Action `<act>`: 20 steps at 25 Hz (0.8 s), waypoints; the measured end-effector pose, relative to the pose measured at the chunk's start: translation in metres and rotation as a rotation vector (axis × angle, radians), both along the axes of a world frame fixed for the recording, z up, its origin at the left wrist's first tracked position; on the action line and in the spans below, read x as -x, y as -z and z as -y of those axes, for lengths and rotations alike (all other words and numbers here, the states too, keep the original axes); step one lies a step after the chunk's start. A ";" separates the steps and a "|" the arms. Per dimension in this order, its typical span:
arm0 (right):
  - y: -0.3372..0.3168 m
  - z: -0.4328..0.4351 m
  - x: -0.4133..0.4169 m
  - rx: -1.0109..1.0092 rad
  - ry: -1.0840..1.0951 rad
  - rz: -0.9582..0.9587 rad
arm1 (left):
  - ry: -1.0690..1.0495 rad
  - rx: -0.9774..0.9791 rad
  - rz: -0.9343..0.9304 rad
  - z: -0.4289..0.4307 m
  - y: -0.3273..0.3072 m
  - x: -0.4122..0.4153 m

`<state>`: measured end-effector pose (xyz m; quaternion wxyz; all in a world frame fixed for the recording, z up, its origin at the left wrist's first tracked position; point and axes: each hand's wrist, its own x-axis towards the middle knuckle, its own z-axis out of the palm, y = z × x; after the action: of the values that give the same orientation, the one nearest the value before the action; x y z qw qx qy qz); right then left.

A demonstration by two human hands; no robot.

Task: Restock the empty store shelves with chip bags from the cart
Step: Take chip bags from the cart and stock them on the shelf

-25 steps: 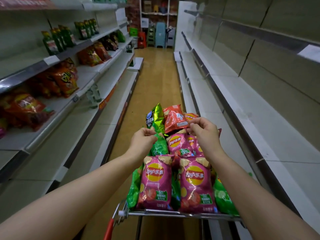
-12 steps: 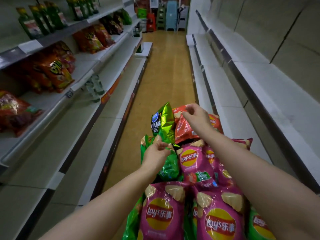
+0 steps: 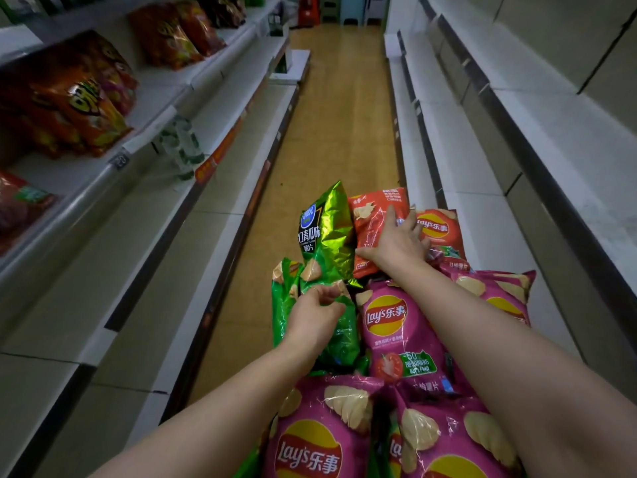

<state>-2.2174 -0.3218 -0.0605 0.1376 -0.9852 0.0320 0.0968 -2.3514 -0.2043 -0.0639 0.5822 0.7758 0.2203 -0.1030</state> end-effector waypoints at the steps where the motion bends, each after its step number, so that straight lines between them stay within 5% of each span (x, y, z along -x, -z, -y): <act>1: -0.001 0.001 0.002 0.004 -0.001 0.028 | 0.001 -0.003 0.001 0.001 -0.001 0.000; 10: -0.038 0.035 0.022 -0.281 0.116 0.251 | -0.004 0.087 0.026 0.014 -0.016 0.008; 15: -0.057 0.045 0.047 -1.424 0.215 0.081 | -0.062 0.248 0.080 0.026 -0.036 0.013; 20: -0.043 0.041 0.081 -2.001 0.162 -0.498 | -0.125 0.370 0.133 0.022 -0.047 0.011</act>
<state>-2.2983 -0.3631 -0.0171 0.8893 -0.3673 0.0308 0.2708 -2.3622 -0.2264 -0.0168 0.7334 0.6454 0.2065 -0.0537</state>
